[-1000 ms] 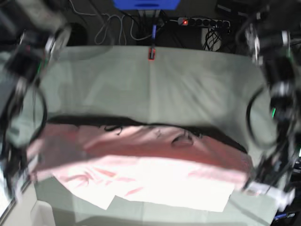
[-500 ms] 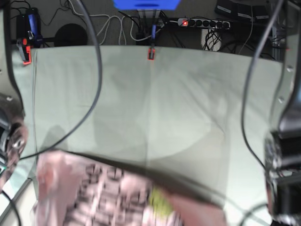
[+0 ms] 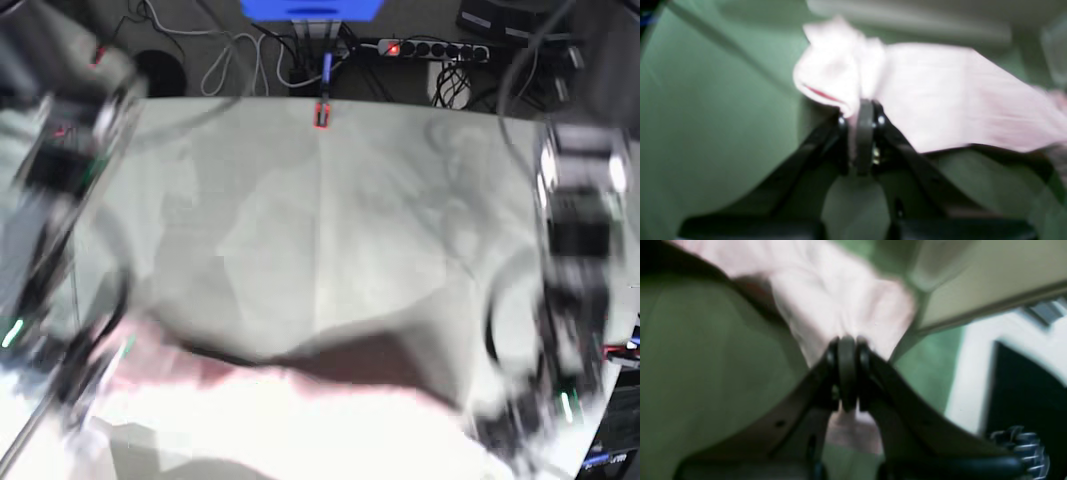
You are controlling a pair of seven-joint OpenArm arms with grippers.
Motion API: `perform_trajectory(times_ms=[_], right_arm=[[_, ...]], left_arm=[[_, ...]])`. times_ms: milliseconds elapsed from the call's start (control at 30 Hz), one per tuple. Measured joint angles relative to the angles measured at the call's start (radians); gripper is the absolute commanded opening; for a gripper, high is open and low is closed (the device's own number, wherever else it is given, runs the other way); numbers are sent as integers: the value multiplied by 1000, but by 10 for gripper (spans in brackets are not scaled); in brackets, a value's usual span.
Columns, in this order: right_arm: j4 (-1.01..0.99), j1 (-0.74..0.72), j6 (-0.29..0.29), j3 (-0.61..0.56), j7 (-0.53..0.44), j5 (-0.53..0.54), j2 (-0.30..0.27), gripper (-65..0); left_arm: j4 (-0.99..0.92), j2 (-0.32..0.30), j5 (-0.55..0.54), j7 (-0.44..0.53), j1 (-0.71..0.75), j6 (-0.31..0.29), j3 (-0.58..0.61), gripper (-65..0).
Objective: Layout the t-shirt on the table in an organized manner, then fold the t-shirt properly
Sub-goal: 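Lift the shirt high with both grippers and flip it over, then lay the shirt flat with both grippers, stretching its edge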
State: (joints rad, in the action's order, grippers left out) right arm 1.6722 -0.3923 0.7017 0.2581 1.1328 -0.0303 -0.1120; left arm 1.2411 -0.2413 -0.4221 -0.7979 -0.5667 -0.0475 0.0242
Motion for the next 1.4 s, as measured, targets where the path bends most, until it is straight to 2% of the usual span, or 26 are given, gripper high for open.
perform_trajectory(times_ms=[100, 267, 433, 600, 700, 767, 933, 1033, 1167, 1267, 1400], right_arm=[[83, 125, 1, -2, -1, -1, 22, -650], [172, 319, -3, 5, 25, -11, 12, -650], [223, 472, 0, 42, 24, 15, 5, -650], [298, 504, 0, 142, 22, 11, -11, -650], [298, 529, 0, 217, 23, 13, -8, -650], [295, 568, 0, 215, 19, 10, -10, -650], [292, 671, 0, 160, 19, 13, -17, -650], [294, 672, 0, 224, 8, 18, -14, -650], [318, 672, 0, 311, 7, 34, -31, -650], [318, 676, 1, 313, 8, 45, -55, -650], [318, 721, 1, 314, 8, 46, -48, -650]], left_arm=[[117, -11, -30, 16, 134, -26, -40, -649], [166, -40, 1, 10, 365, 3, -252, -649], [170, -53, -15, 14, 485, -10, -378, -649], [192, -60, -12, 7, 554, -9, -455, -649], [223, -69, -20, 16, 586, -81, -501, -649], [223, -68, -18, 16, 602, -129, -523, -649], [217, -60, -11, -18, 660, -165, -531, -649], [217, -61, -15, -33, 686, -167, -541, -649], [219, -58, -27, -37, 718, -238, -623, -649], [219, -58, -31, -44, 736, -272, -650, -649], [218, -56, -31, -37, 765, -275, -650, -649]])
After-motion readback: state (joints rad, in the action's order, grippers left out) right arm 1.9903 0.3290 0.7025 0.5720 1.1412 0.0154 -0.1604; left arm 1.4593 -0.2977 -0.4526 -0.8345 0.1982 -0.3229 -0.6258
